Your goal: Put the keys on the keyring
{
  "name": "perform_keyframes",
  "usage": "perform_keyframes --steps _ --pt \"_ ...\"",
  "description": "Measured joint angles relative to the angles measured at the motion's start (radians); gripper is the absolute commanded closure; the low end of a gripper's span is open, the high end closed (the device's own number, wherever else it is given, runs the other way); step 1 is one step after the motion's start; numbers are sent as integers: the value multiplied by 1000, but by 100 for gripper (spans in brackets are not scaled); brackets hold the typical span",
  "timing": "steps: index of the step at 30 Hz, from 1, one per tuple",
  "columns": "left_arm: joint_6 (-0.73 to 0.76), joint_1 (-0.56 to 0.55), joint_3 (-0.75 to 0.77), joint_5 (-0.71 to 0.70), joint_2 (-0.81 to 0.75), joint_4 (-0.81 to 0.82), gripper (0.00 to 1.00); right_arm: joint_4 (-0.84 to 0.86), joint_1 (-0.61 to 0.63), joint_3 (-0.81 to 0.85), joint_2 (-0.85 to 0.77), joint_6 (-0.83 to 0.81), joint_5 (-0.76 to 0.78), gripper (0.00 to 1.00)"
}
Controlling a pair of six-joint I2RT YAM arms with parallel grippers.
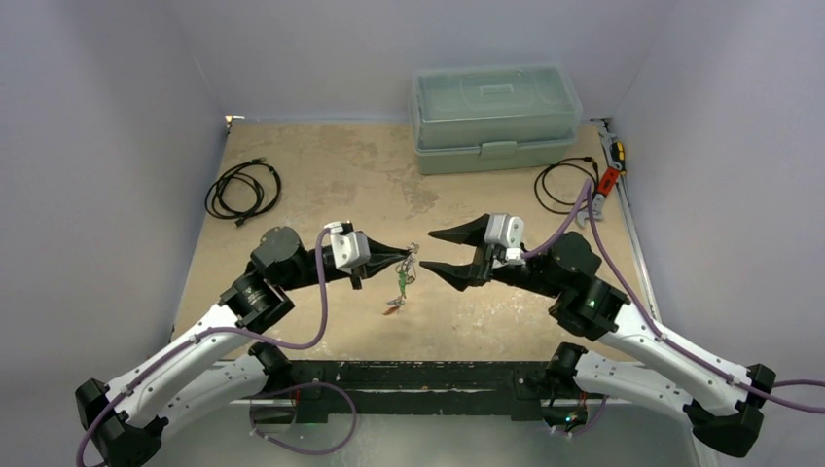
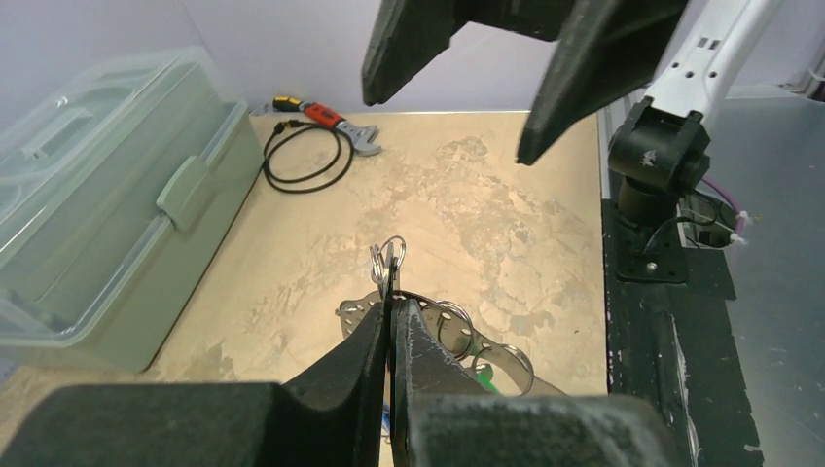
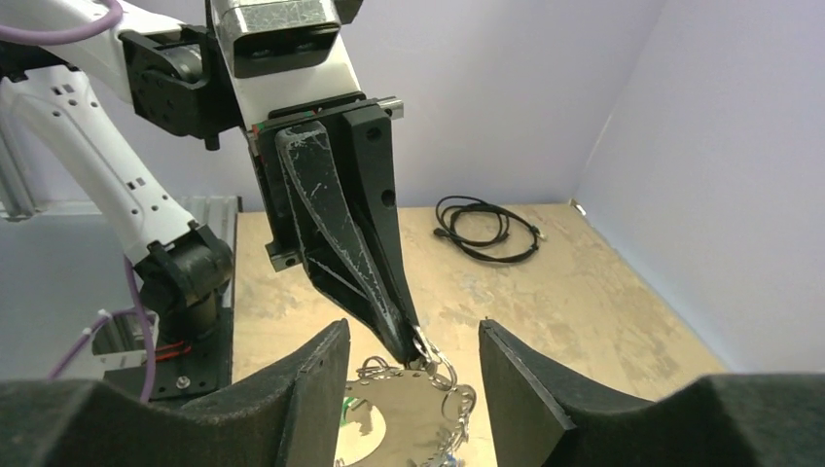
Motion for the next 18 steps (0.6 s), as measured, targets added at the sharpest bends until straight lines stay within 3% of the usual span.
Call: perform_keyframes --steps 8,10,18 --pt "3 0 42 -86 73 -51 100 5 0 -69 -58 13 105 42" --pt "3 0 52 -104 96 -57 100 8 0 -94 -77 21 143 31" --pt "-6 0 145 -164 244 -83 100 53 1 -153 -114 67 302 1"
